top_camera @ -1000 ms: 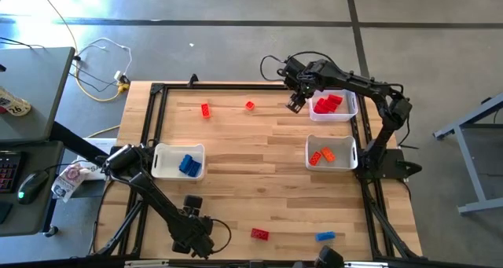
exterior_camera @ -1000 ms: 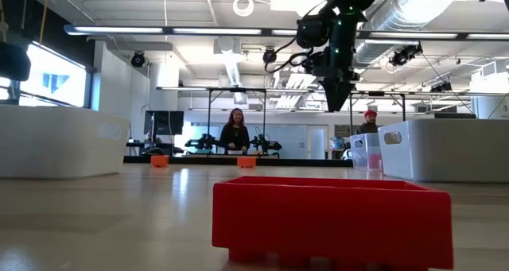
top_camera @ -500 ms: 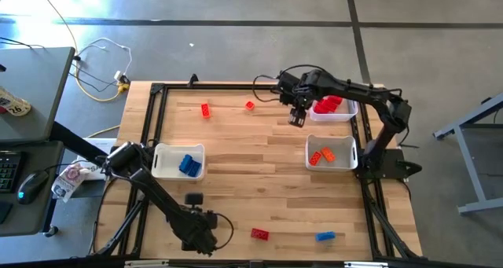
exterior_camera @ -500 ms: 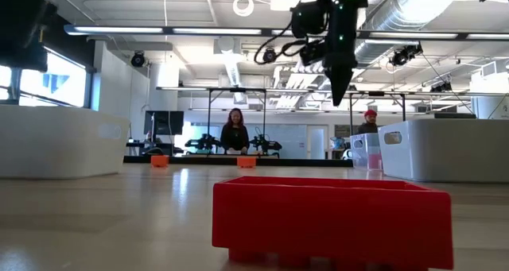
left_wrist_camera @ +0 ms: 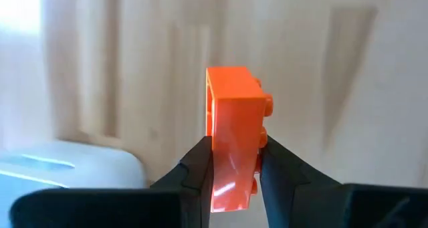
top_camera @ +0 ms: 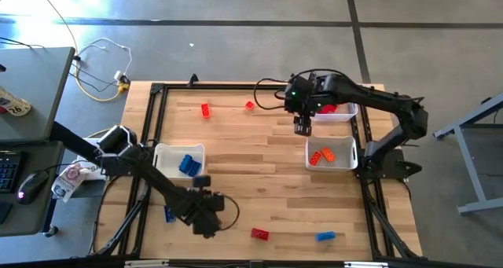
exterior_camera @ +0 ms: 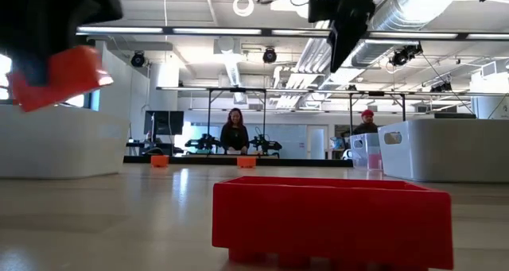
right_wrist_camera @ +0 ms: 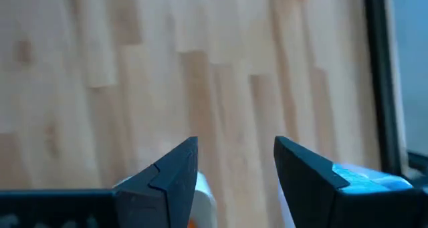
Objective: Sort & place blocks by color
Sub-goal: Put the orange game piece into the gray bin
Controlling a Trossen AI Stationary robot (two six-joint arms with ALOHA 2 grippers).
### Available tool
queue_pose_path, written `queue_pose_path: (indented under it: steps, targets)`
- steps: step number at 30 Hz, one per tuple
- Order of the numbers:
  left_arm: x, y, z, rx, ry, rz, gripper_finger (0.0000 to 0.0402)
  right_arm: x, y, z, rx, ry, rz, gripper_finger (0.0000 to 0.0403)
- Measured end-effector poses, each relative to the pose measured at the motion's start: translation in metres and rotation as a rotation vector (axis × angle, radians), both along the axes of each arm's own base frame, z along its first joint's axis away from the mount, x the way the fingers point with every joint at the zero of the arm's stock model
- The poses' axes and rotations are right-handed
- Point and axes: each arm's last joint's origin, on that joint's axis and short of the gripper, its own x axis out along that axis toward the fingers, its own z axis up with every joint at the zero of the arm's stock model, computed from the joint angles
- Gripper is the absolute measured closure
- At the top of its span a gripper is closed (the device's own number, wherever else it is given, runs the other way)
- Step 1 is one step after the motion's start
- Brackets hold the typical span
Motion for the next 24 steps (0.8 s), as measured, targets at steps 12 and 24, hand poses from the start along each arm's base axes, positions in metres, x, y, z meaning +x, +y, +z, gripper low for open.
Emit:
queue_pose_path:
  steps: [12,24]
  targets:
    - [0.029,0.077,0.022,0.124,-0.083,-0.033,0.0333,-0.015,0.031,0.021,0.116,-0.098,0.199,0.0219]
    - [0.063,0.168,0.03,0.125,-0.2,-0.152,0.0334,-0.033,0.045,0.031,0.134,-0.067,0.227,0.0219]
